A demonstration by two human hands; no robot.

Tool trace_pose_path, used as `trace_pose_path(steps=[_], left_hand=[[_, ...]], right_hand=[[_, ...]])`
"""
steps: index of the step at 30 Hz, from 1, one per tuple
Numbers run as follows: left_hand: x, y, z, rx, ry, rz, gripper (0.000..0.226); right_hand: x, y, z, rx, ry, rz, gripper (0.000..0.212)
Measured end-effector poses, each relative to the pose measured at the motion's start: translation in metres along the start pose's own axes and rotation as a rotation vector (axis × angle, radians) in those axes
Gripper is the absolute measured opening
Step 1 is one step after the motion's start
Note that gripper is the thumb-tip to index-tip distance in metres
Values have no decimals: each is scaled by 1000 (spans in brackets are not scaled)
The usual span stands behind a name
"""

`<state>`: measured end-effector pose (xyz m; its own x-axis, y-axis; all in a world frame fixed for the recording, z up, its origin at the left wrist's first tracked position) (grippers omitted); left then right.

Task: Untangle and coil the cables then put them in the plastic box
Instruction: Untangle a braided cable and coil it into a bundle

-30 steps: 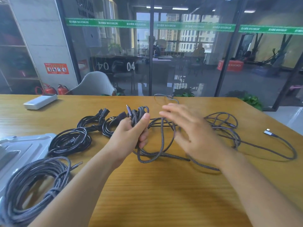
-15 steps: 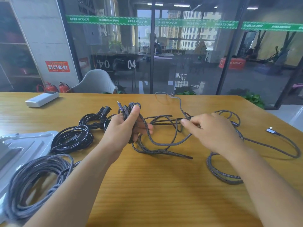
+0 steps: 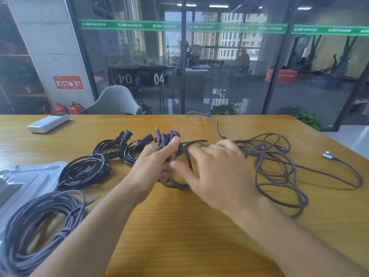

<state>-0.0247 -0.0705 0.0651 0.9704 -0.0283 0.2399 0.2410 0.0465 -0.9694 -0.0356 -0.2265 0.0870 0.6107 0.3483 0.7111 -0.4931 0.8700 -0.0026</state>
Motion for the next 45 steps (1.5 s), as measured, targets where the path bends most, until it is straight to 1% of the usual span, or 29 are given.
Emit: trace_pose_path(steps=[2, 3, 4, 6, 7, 8, 10, 12, 14, 16, 18, 21, 24, 26, 30, 35, 38, 40, 42, 43, 45], left_hand=[[0, 1, 0, -34, 10, 16, 50], [0, 1, 1, -55, 14, 28, 49], [1, 1, 4, -80, 12, 39, 48], [1, -3, 13, -155, -17, 39, 45], [2, -6, 18, -203, -40, 29, 43], [3, -8, 23, -251, -61, 18, 42], [4, -10, 29, -320, -77, 5, 41], [4, -10, 31, -326, -72, 5, 41], [3, -10, 27, -286, -49, 10, 42], [0, -10, 19, -245, -10, 24, 42], [-1, -9, 10, -189, 39, 45, 43], [-2, -2, -3, -102, 88, 68, 43], [-1, 3, -9, -51, 96, 73, 43], [0, 3, -10, -26, 91, 68, 47], [-1, 2, -12, 11, 95, 52, 53], [-1, 4, -14, 19, 54, 39, 48], [-1, 4, -17, 4, 56, 23, 48], [-2, 5, -18, -59, 51, 32, 43], [-4, 3, -19, -150, 54, 39, 31], [-6, 2, -20, -176, 60, 28, 32], [-6, 0, -20, -153, 50, -1, 50]], right_hand=[[-2, 7, 0, 4, -15, 31, 35], [0, 1, 0, 40, -6, -3, 27], [4, -11, -2, 111, 44, -80, 22], [10, -44, -7, 325, 175, -301, 22], [11, -61, -10, 382, 203, -392, 24], [11, -77, -12, 373, 198, -448, 26], [12, -95, -15, 298, 186, -490, 31], [11, -98, -16, 287, 238, -509, 35], [10, -95, -17, 279, 312, -505, 36], [10, -93, -19, 289, 320, -486, 36], [9, -91, -20, 360, 285, -480, 36], [10, -81, -19, 563, 203, -464, 31], [9, -61, -11, 717, 96, -401, 29], [7, -48, -7, 766, 50, -347, 27], [3, -32, -5, 786, 31, -274, 26], [0, -22, -4, 765, 36, -179, 27], [0, -18, -2, 745, 32, -157, 25], [-1, -16, 0, 739, 30, -129, 24], [-2, -13, 0, 737, 46, -100, 21], [-2, -11, 0, 729, 50, -89, 20], [-4, -6, -2, 704, 54, -75, 21]])
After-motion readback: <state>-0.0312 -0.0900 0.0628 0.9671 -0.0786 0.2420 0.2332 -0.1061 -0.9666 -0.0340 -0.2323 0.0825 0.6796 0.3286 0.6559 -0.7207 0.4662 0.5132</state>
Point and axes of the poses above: each hand's wrist, its own x-axis towards the middle knuckle, its own z-axis out of the back of the hand, y = z × x, the point moved 4 cm from there along x, towards the middle knuckle, and after that the axes turned 6 degrees about -z, right-handed, at the moved point
